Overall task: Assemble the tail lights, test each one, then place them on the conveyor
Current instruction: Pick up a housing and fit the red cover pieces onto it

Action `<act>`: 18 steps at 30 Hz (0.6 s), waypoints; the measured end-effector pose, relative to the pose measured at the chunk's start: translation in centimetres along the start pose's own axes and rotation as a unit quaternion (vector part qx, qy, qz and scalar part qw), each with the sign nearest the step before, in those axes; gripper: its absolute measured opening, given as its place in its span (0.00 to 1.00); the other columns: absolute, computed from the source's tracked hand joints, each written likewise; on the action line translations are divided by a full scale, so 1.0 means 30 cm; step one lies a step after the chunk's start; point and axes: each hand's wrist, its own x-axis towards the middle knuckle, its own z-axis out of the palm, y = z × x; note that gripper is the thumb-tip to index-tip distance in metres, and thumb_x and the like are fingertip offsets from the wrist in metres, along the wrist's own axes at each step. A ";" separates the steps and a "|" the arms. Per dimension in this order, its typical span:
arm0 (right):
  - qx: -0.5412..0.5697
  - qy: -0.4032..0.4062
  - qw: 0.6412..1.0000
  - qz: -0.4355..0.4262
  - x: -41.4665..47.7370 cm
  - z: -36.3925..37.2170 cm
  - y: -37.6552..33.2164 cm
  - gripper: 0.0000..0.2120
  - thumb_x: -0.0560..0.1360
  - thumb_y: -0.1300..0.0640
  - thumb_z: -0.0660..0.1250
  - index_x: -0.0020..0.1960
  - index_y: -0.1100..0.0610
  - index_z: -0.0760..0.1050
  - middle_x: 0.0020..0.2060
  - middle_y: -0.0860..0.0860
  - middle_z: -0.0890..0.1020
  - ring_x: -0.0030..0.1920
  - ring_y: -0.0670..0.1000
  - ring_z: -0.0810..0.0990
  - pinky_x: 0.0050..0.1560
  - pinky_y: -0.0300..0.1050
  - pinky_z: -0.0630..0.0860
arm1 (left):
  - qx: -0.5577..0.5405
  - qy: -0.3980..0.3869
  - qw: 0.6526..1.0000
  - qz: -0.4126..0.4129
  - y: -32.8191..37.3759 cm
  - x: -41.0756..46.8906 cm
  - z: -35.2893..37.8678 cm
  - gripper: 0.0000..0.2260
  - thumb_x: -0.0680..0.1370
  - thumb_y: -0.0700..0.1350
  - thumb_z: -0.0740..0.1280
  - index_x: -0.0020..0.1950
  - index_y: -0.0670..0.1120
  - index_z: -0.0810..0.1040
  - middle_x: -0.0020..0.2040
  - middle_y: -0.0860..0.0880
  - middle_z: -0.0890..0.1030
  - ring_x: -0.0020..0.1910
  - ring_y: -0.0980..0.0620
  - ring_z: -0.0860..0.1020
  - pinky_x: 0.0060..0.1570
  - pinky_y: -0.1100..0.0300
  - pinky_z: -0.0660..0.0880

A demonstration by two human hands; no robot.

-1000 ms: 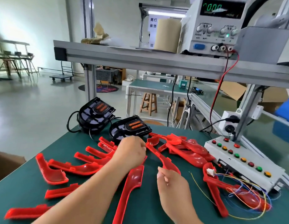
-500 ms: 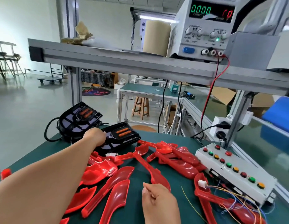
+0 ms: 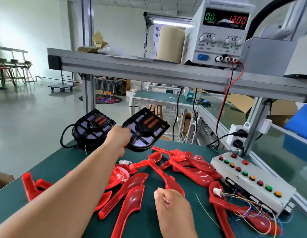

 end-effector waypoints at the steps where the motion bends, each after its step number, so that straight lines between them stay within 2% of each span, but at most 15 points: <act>1: 0.013 -0.005 1.000 0.006 -0.006 -0.005 -0.004 0.12 0.80 0.46 0.60 0.50 0.49 0.80 0.47 0.40 0.77 0.43 0.34 0.77 0.44 0.22 0.67 | -0.007 0.006 1.000 0.001 -0.001 -0.055 0.005 0.09 0.80 0.45 0.61 0.42 0.45 0.73 0.49 0.41 0.77 0.45 0.44 0.76 0.50 0.49 0.76; 3: 0.050 -0.007 0.999 0.012 -0.020 -0.018 -0.017 0.15 0.79 0.43 0.58 0.43 0.48 0.79 0.40 0.42 0.79 0.39 0.37 0.77 0.45 0.27 0.71 | -0.035 0.017 0.999 -0.001 -0.024 -0.186 0.013 0.09 0.81 0.48 0.59 0.47 0.44 0.73 0.48 0.42 0.77 0.45 0.44 0.76 0.49 0.49 0.77; 4: 0.094 0.006 0.995 0.020 -0.023 -0.021 -0.020 0.18 0.79 0.42 0.58 0.40 0.52 0.78 0.37 0.47 0.80 0.38 0.41 0.79 0.47 0.35 0.74 | -0.066 0.018 0.998 -0.008 -0.041 -0.256 0.019 0.09 0.82 0.48 0.58 0.51 0.43 0.73 0.49 0.41 0.77 0.45 0.43 0.77 0.48 0.50 0.77; 5: 0.175 0.024 0.983 0.045 -0.028 -0.029 -0.026 0.19 0.79 0.43 0.59 0.42 0.55 0.80 0.38 0.51 0.83 0.39 0.45 0.81 0.50 0.42 0.75 | -0.109 0.014 0.994 -0.020 -0.061 -0.324 0.028 0.10 0.82 0.48 0.58 0.54 0.42 0.73 0.50 0.40 0.78 0.46 0.41 0.78 0.48 0.49 0.78; 7: 0.362 0.039 0.929 0.066 -0.029 -0.045 -0.035 0.16 0.77 0.43 0.60 0.49 0.52 0.81 0.43 0.54 0.85 0.42 0.50 0.83 0.50 0.46 0.77 | -0.173 0.019 0.983 -0.052 -0.092 -0.447 0.044 0.11 0.82 0.48 0.59 0.57 0.42 0.72 0.53 0.40 0.79 0.50 0.40 0.79 0.51 0.49 0.77; 8: 0.427 0.024 0.903 0.051 -0.030 -0.056 -0.035 0.19 0.76 0.41 0.57 0.56 0.51 0.78 0.45 0.53 0.85 0.45 0.51 0.83 0.50 0.46 0.77 | -0.195 0.026 0.978 -0.063 -0.104 -0.502 0.054 0.09 0.82 0.48 0.60 0.56 0.44 0.73 0.52 0.42 0.80 0.50 0.41 0.79 0.49 0.51 0.75; 10: 0.494 -0.035 0.868 0.006 -0.028 -0.073 -0.032 0.27 0.75 0.38 0.54 0.66 0.52 0.74 0.54 0.51 0.85 0.56 0.53 0.83 0.57 0.49 0.75 | -0.217 0.026 0.974 -0.067 -0.111 -0.598 0.074 0.04 0.82 0.49 0.61 0.51 0.49 0.72 0.48 0.46 0.82 0.48 0.45 0.81 0.45 0.54 0.75; 12: 0.556 -0.068 0.828 -0.005 -0.023 -0.086 -0.031 0.28 0.77 0.41 0.55 0.69 0.57 0.72 0.61 0.57 0.81 0.62 0.58 0.80 0.61 0.55 0.74 | -0.198 0.017 0.979 -0.044 -0.123 -0.669 0.100 0.03 0.81 0.47 0.62 0.49 0.49 0.71 0.47 0.47 0.82 0.47 0.48 0.82 0.48 0.53 0.78; 15: 0.597 -0.038 0.801 0.023 -0.005 -0.106 -0.015 0.23 0.77 0.48 0.58 0.64 0.61 0.76 0.59 0.61 0.81 0.58 0.62 0.81 0.54 0.55 0.79 | -0.115 -0.029 0.993 0.022 -0.147 -0.713 0.093 0.03 0.80 0.47 0.65 0.50 0.51 0.71 0.50 0.49 0.81 0.52 0.50 0.80 0.55 0.54 0.76; 16: 0.597 -0.024 0.801 0.032 0.007 -0.119 -0.009 0.22 0.77 0.47 0.58 0.61 0.61 0.79 0.58 0.61 0.82 0.57 0.61 0.82 0.50 0.53 0.80 | -0.035 -0.062 0.996 0.062 -0.152 -0.710 0.071 0.07 0.78 0.51 0.67 0.52 0.52 0.71 0.54 0.52 0.80 0.56 0.52 0.78 0.58 0.57 0.74; 17: 0.594 -0.012 0.804 0.032 0.019 -0.138 -0.004 0.22 0.77 0.46 0.59 0.58 0.60 0.81 0.56 0.61 0.83 0.55 0.61 0.83 0.48 0.52 0.80 | 0.086 -0.109 0.984 0.114 -0.156 -0.702 0.041 0.15 0.75 0.56 0.69 0.58 0.54 0.71 0.58 0.54 0.77 0.61 0.53 0.74 0.61 0.58 0.71; 18: 0.593 0.002 0.804 0.031 0.032 -0.159 -0.001 0.22 0.76 0.46 0.59 0.56 0.59 0.83 0.55 0.61 0.83 0.54 0.60 0.84 0.46 0.51 0.81 | 0.232 -0.155 0.948 0.153 -0.171 -0.686 0.007 0.26 0.71 0.64 0.68 0.65 0.55 0.69 0.63 0.55 0.71 0.66 0.54 0.69 0.65 0.57 0.67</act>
